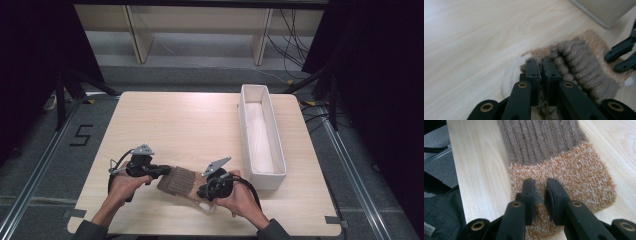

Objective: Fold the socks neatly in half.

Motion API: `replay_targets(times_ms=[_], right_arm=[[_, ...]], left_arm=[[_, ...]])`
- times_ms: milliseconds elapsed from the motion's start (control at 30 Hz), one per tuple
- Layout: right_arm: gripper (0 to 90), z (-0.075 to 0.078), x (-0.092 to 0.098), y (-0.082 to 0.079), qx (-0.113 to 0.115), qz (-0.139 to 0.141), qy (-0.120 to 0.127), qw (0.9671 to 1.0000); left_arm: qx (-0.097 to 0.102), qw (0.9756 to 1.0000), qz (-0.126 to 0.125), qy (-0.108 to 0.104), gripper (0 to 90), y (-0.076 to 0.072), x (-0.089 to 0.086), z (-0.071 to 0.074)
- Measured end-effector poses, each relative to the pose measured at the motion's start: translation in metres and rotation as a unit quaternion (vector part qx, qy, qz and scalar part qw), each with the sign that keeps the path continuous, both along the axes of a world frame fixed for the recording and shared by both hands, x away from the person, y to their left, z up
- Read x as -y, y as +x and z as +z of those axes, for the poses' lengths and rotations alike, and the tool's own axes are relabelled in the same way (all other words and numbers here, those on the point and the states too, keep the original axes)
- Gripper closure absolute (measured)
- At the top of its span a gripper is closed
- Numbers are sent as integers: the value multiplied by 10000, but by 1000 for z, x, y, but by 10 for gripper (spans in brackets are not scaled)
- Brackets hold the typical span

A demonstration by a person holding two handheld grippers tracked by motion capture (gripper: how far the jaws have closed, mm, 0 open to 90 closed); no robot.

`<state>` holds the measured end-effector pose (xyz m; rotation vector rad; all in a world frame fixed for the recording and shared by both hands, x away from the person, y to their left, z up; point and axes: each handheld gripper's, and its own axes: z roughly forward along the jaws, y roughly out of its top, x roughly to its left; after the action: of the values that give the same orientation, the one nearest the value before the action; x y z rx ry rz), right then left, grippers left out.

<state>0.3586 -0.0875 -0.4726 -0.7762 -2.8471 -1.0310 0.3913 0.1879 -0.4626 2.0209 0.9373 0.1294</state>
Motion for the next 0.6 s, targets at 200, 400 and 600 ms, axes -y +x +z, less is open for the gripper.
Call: replay_targets(times_ms=[200, 400, 600], right_arm=[[767, -1, 1, 0, 0, -20, 5, 10000], [753, 1, 1, -1, -50, -72, 61, 9999], [736, 16, 7, -4, 111, -18, 107, 9999]], left_arm=[[-68, 9976, -124, 675, 837, 17, 11, -14], [-271, 9995, 153, 66, 798, 13, -4, -26], [-253, 9996, 135, 2, 787, 9, -7, -27]])
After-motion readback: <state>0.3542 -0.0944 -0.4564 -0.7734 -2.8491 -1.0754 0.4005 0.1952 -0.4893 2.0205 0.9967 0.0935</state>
